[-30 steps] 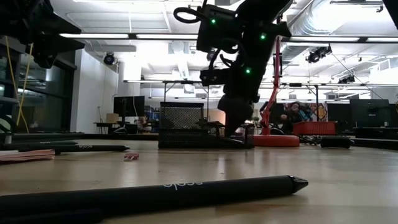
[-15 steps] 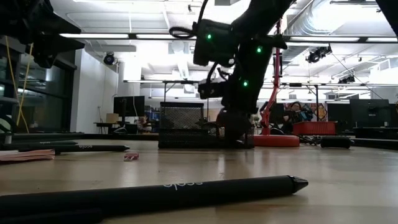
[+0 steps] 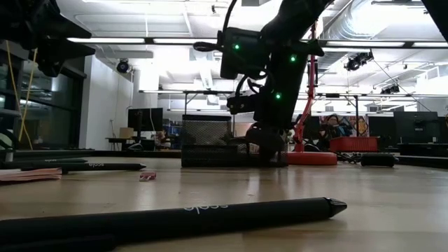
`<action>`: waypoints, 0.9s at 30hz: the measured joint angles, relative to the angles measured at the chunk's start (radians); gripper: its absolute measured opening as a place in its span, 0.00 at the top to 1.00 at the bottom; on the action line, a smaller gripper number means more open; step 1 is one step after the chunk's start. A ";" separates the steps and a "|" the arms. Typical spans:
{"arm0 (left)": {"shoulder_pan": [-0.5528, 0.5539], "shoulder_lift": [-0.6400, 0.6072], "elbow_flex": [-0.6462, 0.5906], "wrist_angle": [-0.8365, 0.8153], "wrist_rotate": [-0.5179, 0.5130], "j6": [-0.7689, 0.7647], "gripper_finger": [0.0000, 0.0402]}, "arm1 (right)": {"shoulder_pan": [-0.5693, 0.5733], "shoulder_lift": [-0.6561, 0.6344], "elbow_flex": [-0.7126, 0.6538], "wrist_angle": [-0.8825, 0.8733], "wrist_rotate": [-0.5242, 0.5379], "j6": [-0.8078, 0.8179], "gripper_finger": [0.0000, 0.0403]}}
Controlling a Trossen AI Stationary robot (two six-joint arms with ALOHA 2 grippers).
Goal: Pick and place office supplies into organizer
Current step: Put the purple sticky notes into the black desk organizer
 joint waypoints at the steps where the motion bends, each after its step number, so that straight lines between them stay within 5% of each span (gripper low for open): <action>1: 0.000 0.000 0.000 0.000 0.000 0.000 0.58 | 0.000 0.000 0.000 -0.001 0.000 0.000 0.93; 27: 0.000 0.000 0.000 0.000 0.000 0.000 0.58 | 0.047 0.000 -0.001 -0.013 0.266 -0.075 1.00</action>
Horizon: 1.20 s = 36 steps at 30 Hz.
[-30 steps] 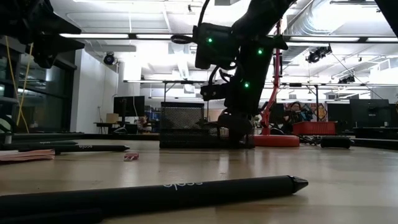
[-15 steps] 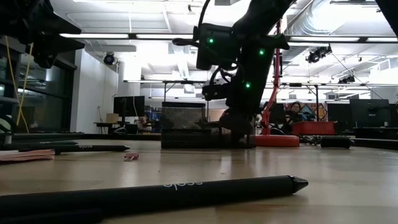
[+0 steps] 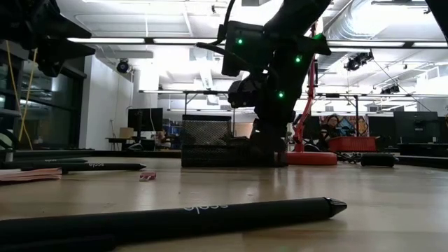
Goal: Pick and place office supplies into organizer
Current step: Put the purple sticky notes into the black desk organizer, then put the black pen into the black desk organizer
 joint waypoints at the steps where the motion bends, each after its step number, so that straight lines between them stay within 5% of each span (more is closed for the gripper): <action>1: 0.000 0.000 0.000 0.000 0.000 0.000 0.58 | 0.000 0.000 0.000 0.001 0.023 -0.005 1.00; 5: 0.000 0.000 0.000 0.000 0.000 0.000 0.58 | 0.001 0.000 0.000 0.003 0.060 -0.071 1.00; 11: 0.000 0.000 0.000 0.000 0.000 0.000 0.58 | -0.020 0.000 0.000 0.005 -0.137 -0.086 0.99; 15: 0.000 0.000 0.000 0.000 0.000 0.000 0.58 | -0.022 0.000 0.000 0.007 -0.164 -0.139 0.94; 29: 0.000 0.000 0.000 0.000 0.000 0.000 0.58 | 0.022 0.000 0.000 -0.009 -0.081 -0.218 0.31; 36: 0.000 0.000 0.000 0.000 0.000 0.000 0.58 | 0.098 0.000 0.032 -0.073 0.052 -0.083 0.17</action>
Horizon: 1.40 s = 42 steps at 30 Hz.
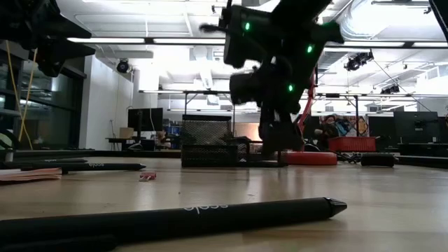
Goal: Pick and place office supplies into organizer
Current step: Put the black pen into the black desk organizer
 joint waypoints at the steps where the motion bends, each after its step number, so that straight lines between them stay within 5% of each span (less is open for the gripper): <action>1: 0.000 0.000 0.000 0.000 0.000 0.000 0.58 | 0.012 0.000 0.015 -0.027 0.011 0.048 0.17; 7: 0.000 0.000 0.000 0.000 0.000 0.000 0.58 | 0.072 0.000 0.128 -0.218 -0.024 0.321 0.17; 12: 0.000 0.000 0.000 0.000 0.000 0.000 0.58 | 0.114 0.000 0.207 -0.249 -0.134 0.394 0.17; 16: 0.000 0.000 0.000 0.000 0.000 0.000 0.58 | 0.137 0.000 0.266 -0.161 -0.329 0.409 0.17; 22: 0.000 0.000 0.000 0.000 0.000 0.000 0.58 | 0.168 0.000 0.275 -0.079 -0.416 0.339 0.17; 32: 0.000 0.000 0.000 0.000 0.000 0.000 0.58 | 0.195 0.000 0.275 0.215 -0.728 0.354 0.17; 42: 0.000 0.000 0.000 0.000 0.000 0.000 0.58 | 0.273 0.009 0.256 0.518 -0.565 0.165 0.17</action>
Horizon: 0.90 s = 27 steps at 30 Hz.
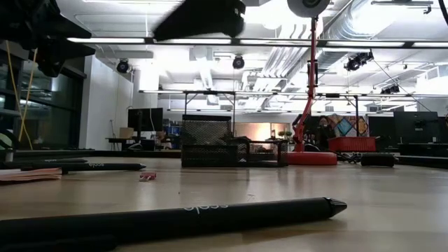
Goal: Pick and place office supplies into organizer
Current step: Put the black pen into the black desk organizer
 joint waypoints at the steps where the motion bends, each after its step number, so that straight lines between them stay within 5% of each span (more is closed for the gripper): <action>1: 0.000 0.000 0.000 0.000 0.000 0.000 0.58 | 0.002 0.003 -0.009 0.048 0.011 -0.014 0.17; 11: 0.000 0.001 0.000 -0.001 0.012 0.000 0.58 | -0.023 0.110 -0.063 0.365 0.030 -0.035 0.17; 15: 0.000 0.003 0.000 -0.003 0.015 0.000 0.58 | -0.055 0.188 -0.063 0.454 0.142 -0.011 0.16; 22: 0.000 0.003 0.000 -0.005 0.015 0.000 0.58 | -0.094 0.255 -0.060 0.723 0.137 -0.095 0.06; 27: 0.000 0.003 0.000 -0.006 0.015 0.000 0.58 | -0.101 0.306 0.028 0.646 0.141 -0.072 0.01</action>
